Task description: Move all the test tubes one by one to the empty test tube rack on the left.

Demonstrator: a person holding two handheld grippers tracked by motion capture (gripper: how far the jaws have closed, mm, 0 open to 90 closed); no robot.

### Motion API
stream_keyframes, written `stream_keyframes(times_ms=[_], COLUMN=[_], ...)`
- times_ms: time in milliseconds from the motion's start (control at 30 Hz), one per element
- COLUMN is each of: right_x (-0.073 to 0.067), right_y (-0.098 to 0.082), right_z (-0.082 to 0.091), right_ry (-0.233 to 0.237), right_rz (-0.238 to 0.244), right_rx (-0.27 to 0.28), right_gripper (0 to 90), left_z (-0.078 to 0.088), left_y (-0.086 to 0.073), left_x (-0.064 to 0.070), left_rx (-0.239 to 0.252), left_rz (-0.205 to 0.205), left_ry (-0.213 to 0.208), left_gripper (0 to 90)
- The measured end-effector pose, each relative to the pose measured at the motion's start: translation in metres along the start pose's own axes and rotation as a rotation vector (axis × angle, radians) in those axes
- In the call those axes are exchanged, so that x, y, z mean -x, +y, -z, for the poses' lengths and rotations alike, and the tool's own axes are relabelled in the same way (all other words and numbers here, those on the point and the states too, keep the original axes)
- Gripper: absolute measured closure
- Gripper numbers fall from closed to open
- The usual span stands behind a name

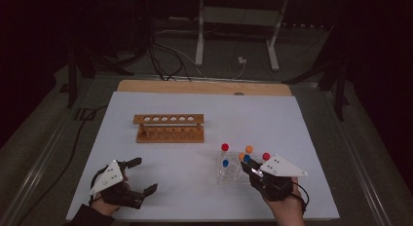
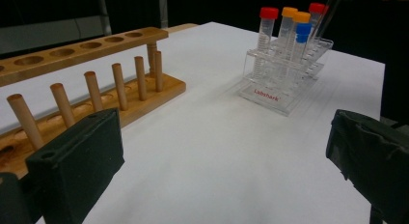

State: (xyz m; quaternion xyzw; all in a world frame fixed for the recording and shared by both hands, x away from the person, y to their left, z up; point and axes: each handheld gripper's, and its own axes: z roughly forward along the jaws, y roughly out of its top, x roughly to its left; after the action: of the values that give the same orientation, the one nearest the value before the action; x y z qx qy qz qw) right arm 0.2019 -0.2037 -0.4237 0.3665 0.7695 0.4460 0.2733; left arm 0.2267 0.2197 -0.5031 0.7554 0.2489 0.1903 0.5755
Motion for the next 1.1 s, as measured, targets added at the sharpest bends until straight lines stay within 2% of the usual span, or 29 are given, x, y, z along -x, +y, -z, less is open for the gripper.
stream_keyframes(times_ms=[67, 167, 300, 333, 367, 467, 500, 633, 700, 767, 833, 867, 1000, 1100], right_x=[-0.001, -0.01, -0.017, -0.02, -0.02, -0.028, -0.028, -0.041, -0.042, -0.046, -0.047, -0.049, -0.055, -0.058], right_y=[0.001, 0.004, 0.005, 0.005, 0.005, 0.005, 0.005, 0.002, 0.002, 0.003, 0.002, 0.002, 0.001, -0.001], right_z=[0.002, 0.003, 0.002, 0.0, 0.0, -0.007, -0.007, -0.022, -0.024, -0.029, -0.031, -0.034, -0.042, -0.047], right_ry=[0.009, 0.069, 0.101, 0.126, 0.126, 0.167, 0.167, 0.206, 0.207, 0.215, 0.218, 0.222, 0.236, 0.245], right_rz=[0.002, 0.009, 0.015, 0.01, 0.01, 0.014, 0.014, 0.047, 0.054, 0.065, 0.069, 0.075, 0.093, 0.103], right_rx=[0.004, 0.013, 0.018, 0.014, 0.014, -0.004, -0.004, -0.03, -0.025, -0.025, -0.025, -0.029, -0.045, -0.058], right_gripper=[76.7, 76.7, 76.7, 76.7, 76.7, 76.7, 76.7, 76.7, 76.7, 76.7, 76.7, 76.7, 76.7, 76.7], left_z=[0.0, 0.0, 0.0, 0.0, 0.0, -0.002, -0.002, -0.006, -0.008, -0.01, -0.013, -0.014, -0.023, -0.031], left_y=[0.0, 0.001, 0.004, 0.005, 0.007, 0.012, 0.014, 0.025, 0.031, 0.035, 0.04, 0.043, 0.057, 0.067], left_x=[0.0, 0.0, 0.004, 0.005, 0.006, 0.011, 0.012, 0.021, 0.026, 0.03, 0.032, 0.033, 0.037, 0.041], left_rx=[-0.001, -0.006, 0.003, 0.008, 0.009, 0.009, 0.014, -0.003, -0.016, -0.012, -0.008, -0.006, 0.016, 0.008], left_rz=[0.001, 0.003, -0.007, -0.008, -0.011, -0.016, -0.015, -0.019, -0.021, -0.003, 0.013, 0.017, 0.038, 0.024], left_ry=[-0.001, -0.001, -0.011, -0.015, -0.018, -0.034, -0.045, -0.072, -0.098, -0.105, -0.132, -0.13, -0.186, -0.207], left_gripper=[0.5, 0.5, 0.5, 0.5, 0.5, 0.5, 0.5, 0.5, 0.5, 0.5, 0.5, 0.5, 0.5, 1.9])
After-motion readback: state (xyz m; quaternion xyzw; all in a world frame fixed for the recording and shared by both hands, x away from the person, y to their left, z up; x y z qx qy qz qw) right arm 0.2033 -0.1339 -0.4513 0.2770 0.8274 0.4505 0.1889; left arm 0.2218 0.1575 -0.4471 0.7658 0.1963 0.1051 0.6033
